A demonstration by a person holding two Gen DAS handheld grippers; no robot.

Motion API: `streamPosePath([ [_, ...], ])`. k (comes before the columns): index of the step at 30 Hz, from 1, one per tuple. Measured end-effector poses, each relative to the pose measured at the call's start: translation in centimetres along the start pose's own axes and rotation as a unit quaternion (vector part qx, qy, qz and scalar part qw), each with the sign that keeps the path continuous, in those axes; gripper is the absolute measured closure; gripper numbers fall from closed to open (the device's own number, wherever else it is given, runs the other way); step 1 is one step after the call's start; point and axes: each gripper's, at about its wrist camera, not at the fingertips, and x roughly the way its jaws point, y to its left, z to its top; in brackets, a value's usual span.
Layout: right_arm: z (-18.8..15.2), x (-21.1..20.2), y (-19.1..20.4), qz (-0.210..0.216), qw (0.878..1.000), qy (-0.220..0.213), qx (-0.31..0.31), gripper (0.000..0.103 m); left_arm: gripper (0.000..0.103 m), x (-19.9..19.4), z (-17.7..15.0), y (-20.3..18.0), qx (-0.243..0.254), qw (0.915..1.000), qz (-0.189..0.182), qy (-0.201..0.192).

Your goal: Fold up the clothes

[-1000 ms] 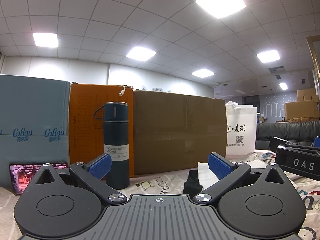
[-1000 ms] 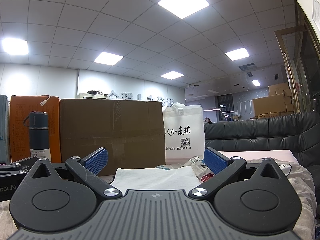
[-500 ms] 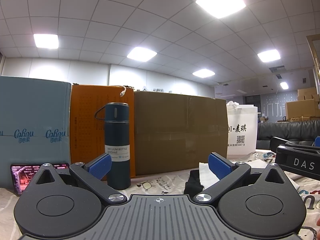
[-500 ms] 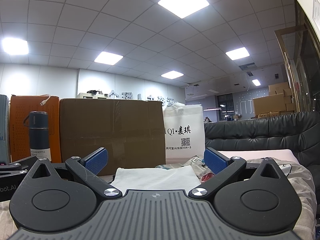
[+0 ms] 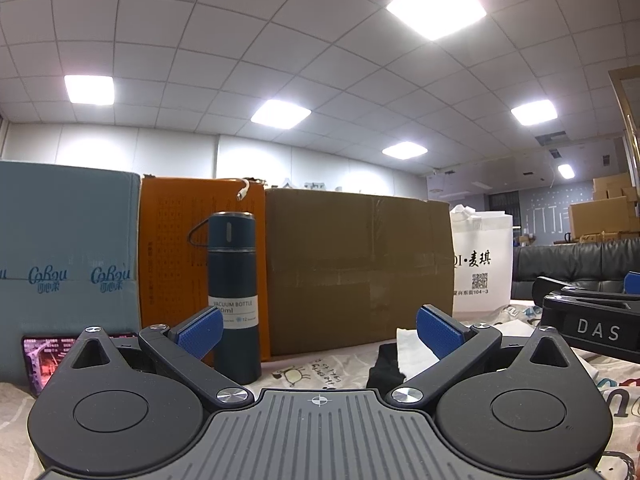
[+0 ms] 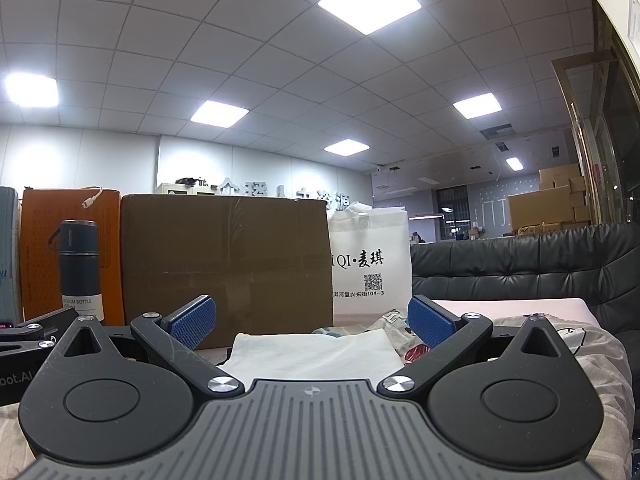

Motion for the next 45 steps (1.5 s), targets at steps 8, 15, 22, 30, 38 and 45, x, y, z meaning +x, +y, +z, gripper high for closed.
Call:
streamPosePath([
  [8,0.0,-0.1,-0.2,0.001,1.0,-0.001,0.006,0.0,0.0,-0.1,-0.1,0.3,-0.011,0.9999,-0.009,0.0],
  [15,0.0,-0.2,-0.3,0.001,1.0,-0.004,0.008,0.0,0.0,-0.3,0.0,0.5,-0.016,0.9998,-0.007,0.003],
  [22,0.1,-0.5,-1.4,0.014,0.999,-0.012,0.044,0.0,0.0,-0.6,0.1,0.9,-0.028,0.9996,-0.008,-0.006],
  [30,0.2,-1.3,-3.4,0.039,0.992,-0.036,0.115,0.0,0.0,-1.1,0.2,1.2,-0.044,0.9984,-0.028,-0.021],
  [38,0.2,-1.9,-5.0,0.061,0.981,-0.049,0.175,0.0,0.0,-2.6,1.3,0.2,-0.023,0.9976,-0.04,-0.052],
  [45,0.0,-3.1,-5.8,0.078,0.973,-0.071,0.205,0.0,0.0,-4.4,2.3,-0.5,-0.005,0.9988,-0.021,-0.044],
])
